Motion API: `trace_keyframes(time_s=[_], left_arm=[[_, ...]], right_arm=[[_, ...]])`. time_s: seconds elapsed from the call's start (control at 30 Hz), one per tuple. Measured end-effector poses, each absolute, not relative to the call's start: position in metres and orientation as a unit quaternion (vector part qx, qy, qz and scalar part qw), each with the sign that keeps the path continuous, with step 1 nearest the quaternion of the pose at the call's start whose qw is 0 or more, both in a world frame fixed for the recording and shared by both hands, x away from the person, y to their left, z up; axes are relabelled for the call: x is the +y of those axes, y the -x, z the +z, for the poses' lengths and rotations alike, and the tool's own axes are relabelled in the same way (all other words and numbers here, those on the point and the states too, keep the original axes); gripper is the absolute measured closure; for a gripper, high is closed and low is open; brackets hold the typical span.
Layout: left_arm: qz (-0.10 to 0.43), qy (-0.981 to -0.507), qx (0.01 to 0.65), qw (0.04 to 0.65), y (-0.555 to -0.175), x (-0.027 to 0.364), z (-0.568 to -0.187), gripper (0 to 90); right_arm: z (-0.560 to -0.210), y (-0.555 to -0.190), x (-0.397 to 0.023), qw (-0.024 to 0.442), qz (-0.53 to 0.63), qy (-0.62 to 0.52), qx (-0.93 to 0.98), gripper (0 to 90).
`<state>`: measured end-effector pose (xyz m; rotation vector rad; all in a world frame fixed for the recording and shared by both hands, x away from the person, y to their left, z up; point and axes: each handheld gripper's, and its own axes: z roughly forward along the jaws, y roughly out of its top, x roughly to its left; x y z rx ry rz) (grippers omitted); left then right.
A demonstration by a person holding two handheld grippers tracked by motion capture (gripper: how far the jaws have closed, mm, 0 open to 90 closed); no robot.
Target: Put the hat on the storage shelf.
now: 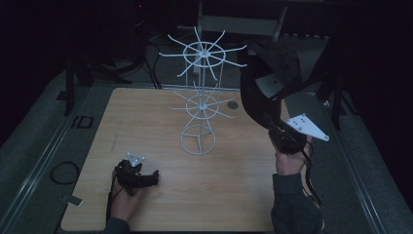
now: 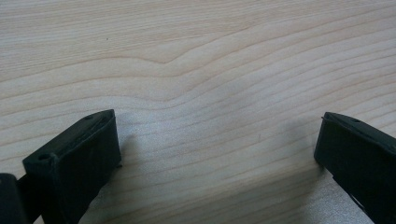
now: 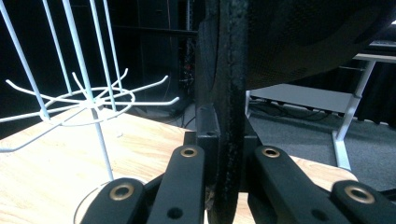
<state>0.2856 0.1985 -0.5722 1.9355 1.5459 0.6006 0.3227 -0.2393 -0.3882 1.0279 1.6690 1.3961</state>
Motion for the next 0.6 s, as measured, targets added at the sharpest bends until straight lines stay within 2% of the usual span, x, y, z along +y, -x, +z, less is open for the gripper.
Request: trace_keyframes(time_s=[0.6], left_arm=[[0.226,-0.727,0.579,0.292,-0.2856,0.1986,-0.5722,0.2]], right_arm=[[-0.3855,-0.3203,-0.2388,0.369,0.545,-0.392,0.643,86.4]])
